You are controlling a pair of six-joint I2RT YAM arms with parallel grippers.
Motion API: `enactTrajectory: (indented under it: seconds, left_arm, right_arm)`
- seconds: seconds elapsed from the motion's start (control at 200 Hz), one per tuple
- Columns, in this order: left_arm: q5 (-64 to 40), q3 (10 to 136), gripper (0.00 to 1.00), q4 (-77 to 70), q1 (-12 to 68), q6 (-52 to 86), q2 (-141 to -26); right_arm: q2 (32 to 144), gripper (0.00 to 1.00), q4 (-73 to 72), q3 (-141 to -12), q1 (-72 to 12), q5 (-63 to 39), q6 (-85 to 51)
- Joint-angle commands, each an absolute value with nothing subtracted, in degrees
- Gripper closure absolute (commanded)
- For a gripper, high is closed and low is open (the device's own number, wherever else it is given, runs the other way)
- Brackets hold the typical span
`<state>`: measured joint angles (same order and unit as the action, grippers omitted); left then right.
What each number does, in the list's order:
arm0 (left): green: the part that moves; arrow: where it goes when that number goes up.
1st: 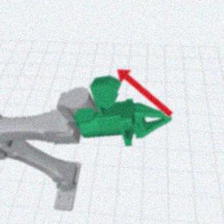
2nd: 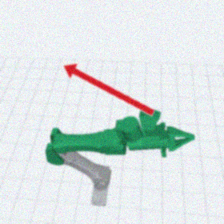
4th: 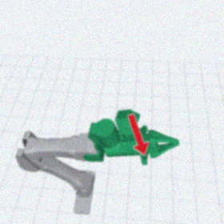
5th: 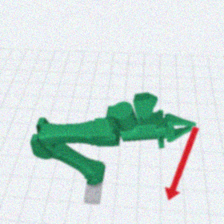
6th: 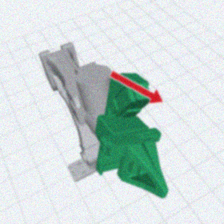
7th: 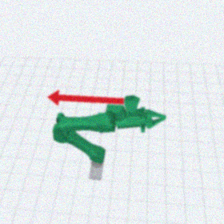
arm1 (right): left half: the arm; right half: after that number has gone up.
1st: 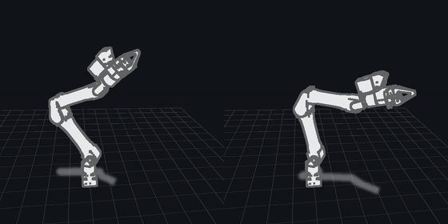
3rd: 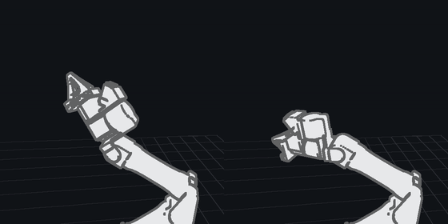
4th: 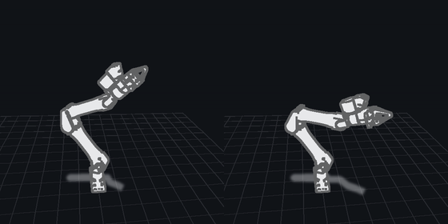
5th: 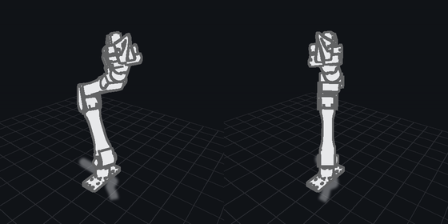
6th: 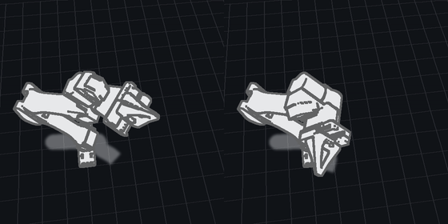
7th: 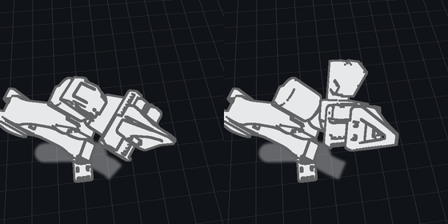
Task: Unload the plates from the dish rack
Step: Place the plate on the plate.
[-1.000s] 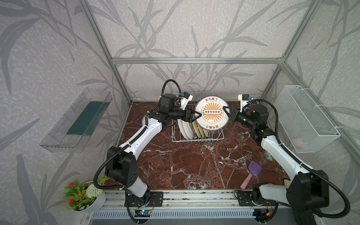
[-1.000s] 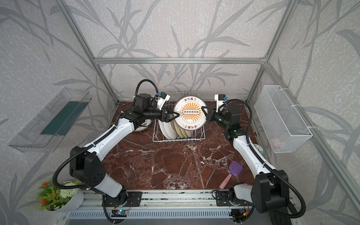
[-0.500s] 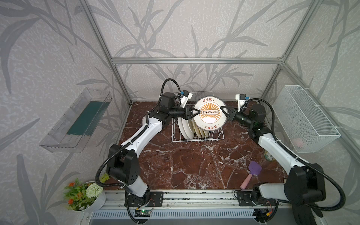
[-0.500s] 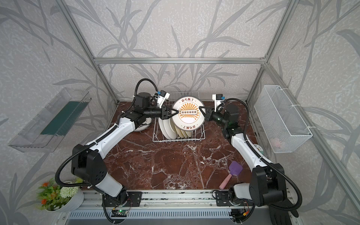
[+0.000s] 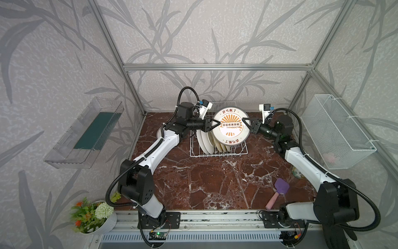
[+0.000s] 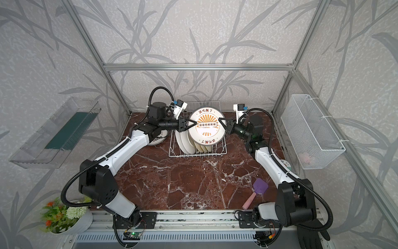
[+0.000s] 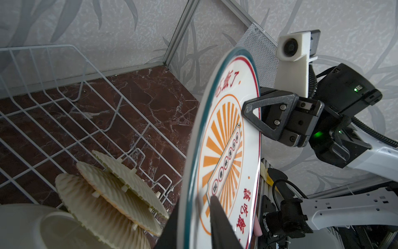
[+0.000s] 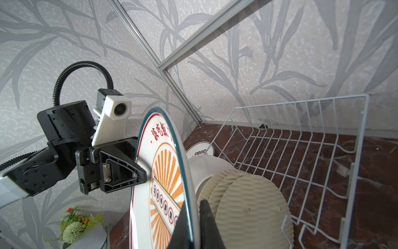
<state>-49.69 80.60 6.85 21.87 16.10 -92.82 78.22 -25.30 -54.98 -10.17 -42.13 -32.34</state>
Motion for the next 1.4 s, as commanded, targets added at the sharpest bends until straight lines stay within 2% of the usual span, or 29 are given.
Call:
enactTrajectory:
  seconds: [0.0, 0.185, 0.24, 0.44, 0.675, 0.88, 0.92, 0.95, 1.185, 1.395]
  left_arm:
    - [-50.67, 81.30, 0.85, 6.83, 22.11, 15.29, -92.01]
    - [-50.54, 80.88, 1.00, 6.22, 22.08, 15.69, -91.58]
    - [-50.48, 80.68, 1.00, 5.86, 22.06, 16.07, -91.41]
    - [-48.35, 79.45, 1.00, 3.71, 21.95, 18.17, -90.05]
    - [-46.01, 77.44, 1.00, 1.03, 21.70, 20.80, -86.61]
    - [-41.48, 75.60, 1.00, 1.29, 21.16, 20.79, -83.36]
    - [-40.35, 75.40, 1.00, 1.85, 21.08, 20.59, -82.80]
    - [-39.10, 75.32, 1.00, 2.47, 21.02, 20.39, -82.21]
    - [-27.17, 75.04, 1.00, 8.42, 18.87, 19.24, -77.42]
    - [-18.52, 71.10, 1.00, 10.55, 14.13, 23.06, -72.11]
  right_arm:
    - [78.40, 0.99, -29.97, -55.52, -10.60, -42.96, -33.66]
    - [79.01, 0.91, -30.08, -55.81, -10.63, -43.23, -34.10]
    - [79.01, 0.82, -29.97, -55.59, -10.63, -43.11, -34.06]
    - [77.56, 0.59, -26.49, -55.15, -10.64, -40.79, -32.03]
    - [74.28, 0.36, -19.92, -54.86, -10.63, -32.20, -29.37]
    - [70.80, 0.09, -12.59, -54.96, -10.59, -24.43, -27.09]
    - [69.72, 0.07, -10.96, -54.82, -10.63, -22.87, -26.12]
    - [68.78, 0.00, -9.68, -54.78, -10.63, -21.68, -25.16]
    - [60.41, 0.01, -1.24, -51.86, -12.52, -17.97, -13.38]
    - [53.28, 0.01, 0.40, -46.32, -19.55, -14.01, -3.10]
